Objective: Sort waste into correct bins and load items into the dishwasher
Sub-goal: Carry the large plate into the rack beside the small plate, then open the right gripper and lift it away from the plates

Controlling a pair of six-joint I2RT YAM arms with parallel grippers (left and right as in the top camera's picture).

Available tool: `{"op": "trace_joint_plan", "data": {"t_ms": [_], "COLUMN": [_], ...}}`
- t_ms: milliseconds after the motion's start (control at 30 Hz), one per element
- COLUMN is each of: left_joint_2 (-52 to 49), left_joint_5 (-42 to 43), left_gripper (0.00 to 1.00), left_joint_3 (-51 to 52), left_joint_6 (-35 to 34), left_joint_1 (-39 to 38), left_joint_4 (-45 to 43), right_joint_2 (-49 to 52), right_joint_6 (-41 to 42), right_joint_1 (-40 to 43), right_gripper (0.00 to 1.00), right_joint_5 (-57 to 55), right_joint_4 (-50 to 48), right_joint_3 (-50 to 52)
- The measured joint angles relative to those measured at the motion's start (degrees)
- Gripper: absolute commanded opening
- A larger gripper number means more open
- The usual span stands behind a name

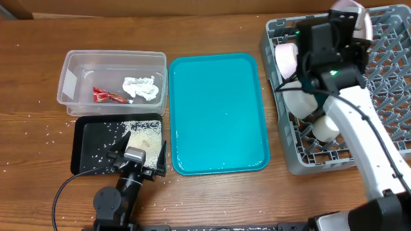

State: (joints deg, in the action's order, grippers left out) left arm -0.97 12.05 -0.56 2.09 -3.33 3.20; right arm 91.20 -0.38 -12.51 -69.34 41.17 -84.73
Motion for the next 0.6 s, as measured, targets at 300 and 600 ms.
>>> {"op": "trace_joint_plan", "data": {"t_ms": [300, 600], "left_joint_2": [0.0, 0.0], "left_joint_5": [0.0, 0.0], "left_gripper": [1.0, 1.0], "left_joint_3": [0.0, 0.0], "left_joint_6": [0.0, 0.0], "left_joint_1": [0.0, 0.0], "left_joint_4": [0.0, 0.0], "right_joint_2": [6.12, 10.4], "right_joint_6": [-1.44, -1.79], "right_joint_1": [4.13, 4.07], "right_gripper": [0.04, 0.2], "right_joint_5": [4.07, 6.36], "right_joint_4": [0.0, -0.07], "right_joint_3": [0.0, 0.0]}}
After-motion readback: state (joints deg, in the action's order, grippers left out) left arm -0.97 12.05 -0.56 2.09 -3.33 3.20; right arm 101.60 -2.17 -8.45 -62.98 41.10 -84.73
